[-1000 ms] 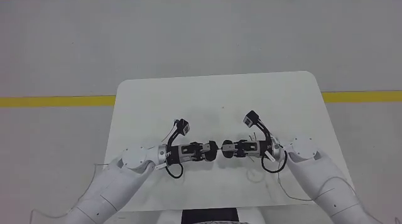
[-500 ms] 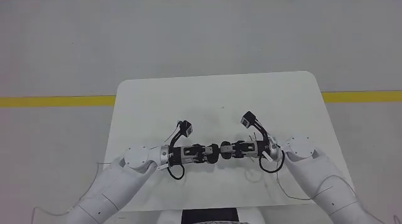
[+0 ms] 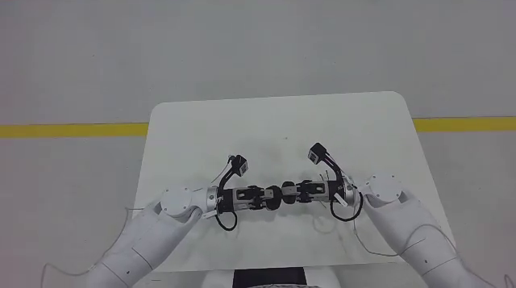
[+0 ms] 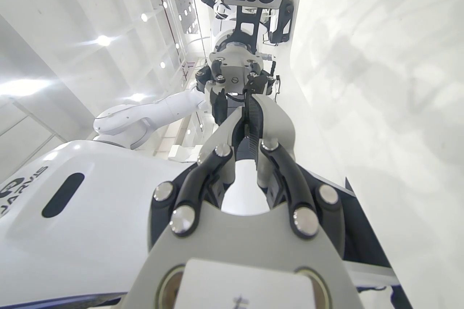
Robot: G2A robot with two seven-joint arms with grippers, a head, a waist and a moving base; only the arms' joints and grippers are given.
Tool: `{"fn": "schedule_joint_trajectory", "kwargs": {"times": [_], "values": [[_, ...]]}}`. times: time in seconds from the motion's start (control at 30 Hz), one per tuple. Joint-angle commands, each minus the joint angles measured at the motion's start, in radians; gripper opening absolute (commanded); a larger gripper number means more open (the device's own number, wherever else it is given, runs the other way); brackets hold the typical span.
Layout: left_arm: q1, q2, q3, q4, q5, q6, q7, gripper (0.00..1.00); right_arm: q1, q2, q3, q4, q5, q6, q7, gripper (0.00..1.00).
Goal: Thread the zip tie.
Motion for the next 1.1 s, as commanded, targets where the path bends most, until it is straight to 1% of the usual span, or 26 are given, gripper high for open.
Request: {"fn": "schedule_joint_trajectory", "kwargs": {"times": [0.0,0.43,0.5,0.83,0.93,1.07], "values": [[0.0,0.0,0.001,0.001,-0.001,-0.001,0.001,0.13,0.0,0.0,0.0,-0.001,-0.001,0.002,-0.002,0.0],[-0.006,0.003,0.008,0.006,-0.004,0.002,0.002,0.11,0.001,0.003,-0.006,-0.003,0.0,-0.001,-0.007,0.0],[-0.007,0.003,0.01,0.008,-0.005,0.002,0.002,0.09,0.002,0.003,-0.007,-0.004,0.001,-0.002,-0.007,0.0],[-0.011,0.004,0.016,0.013,-0.009,0.004,0.01,0.05,0.0,0.006,-0.008,-0.009,0.0,-0.01,-0.006,0.0],[-0.012,0.004,0.018,0.014,-0.01,0.004,0.012,0.05,-0.002,0.007,-0.007,-0.01,0.0,-0.013,-0.004,0.0],[-0.012,0.005,0.018,0.014,-0.014,0.001,0.019,0.09,-0.002,0.009,-0.007,-0.012,-0.002,-0.013,-0.002,0.0]]}}
